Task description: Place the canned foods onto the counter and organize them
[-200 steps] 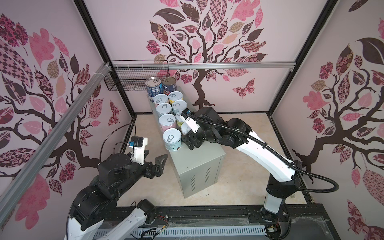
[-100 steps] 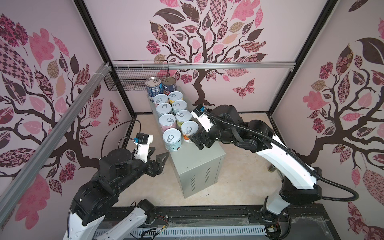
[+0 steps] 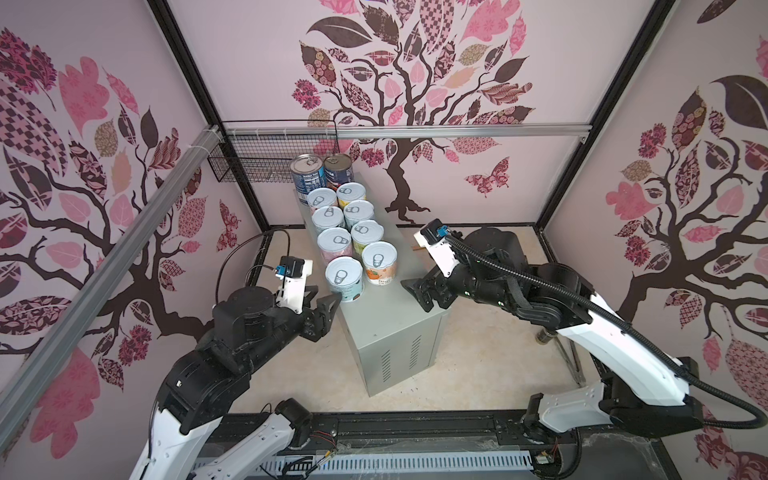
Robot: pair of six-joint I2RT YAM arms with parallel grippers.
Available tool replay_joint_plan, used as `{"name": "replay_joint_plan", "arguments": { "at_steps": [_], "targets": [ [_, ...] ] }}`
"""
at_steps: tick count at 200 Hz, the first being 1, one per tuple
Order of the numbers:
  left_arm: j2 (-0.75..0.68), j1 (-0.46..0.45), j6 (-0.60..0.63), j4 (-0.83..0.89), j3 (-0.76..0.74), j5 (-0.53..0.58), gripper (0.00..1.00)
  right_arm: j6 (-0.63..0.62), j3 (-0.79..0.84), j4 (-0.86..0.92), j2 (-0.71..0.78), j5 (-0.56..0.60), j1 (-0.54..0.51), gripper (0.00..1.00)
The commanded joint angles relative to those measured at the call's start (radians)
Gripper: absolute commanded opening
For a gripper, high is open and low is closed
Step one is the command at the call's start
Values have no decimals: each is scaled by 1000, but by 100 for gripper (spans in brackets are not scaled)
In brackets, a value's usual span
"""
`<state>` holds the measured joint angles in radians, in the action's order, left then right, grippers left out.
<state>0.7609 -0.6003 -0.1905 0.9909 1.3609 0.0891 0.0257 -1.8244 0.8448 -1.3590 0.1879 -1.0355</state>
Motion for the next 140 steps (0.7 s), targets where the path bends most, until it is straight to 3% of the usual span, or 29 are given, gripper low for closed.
{"name": "replay_joint_plan", "arguments": {
  "at_steps": [1,53,85,140],
  "targets": [
    [10,-2,-9,-53,-22,26,59,6,32,-46,59,24,-1,96],
    [46,-2,-22,-88,-28,44,56,-25,98,-62,79,64,0,86],
    [55,-2,-33,-98,-30,76,55,11,159,-125,118,52,6,73],
    [31,-1,-52,-64,12,77,55,10,157,-124,115,15,7,69]
  ]
}}
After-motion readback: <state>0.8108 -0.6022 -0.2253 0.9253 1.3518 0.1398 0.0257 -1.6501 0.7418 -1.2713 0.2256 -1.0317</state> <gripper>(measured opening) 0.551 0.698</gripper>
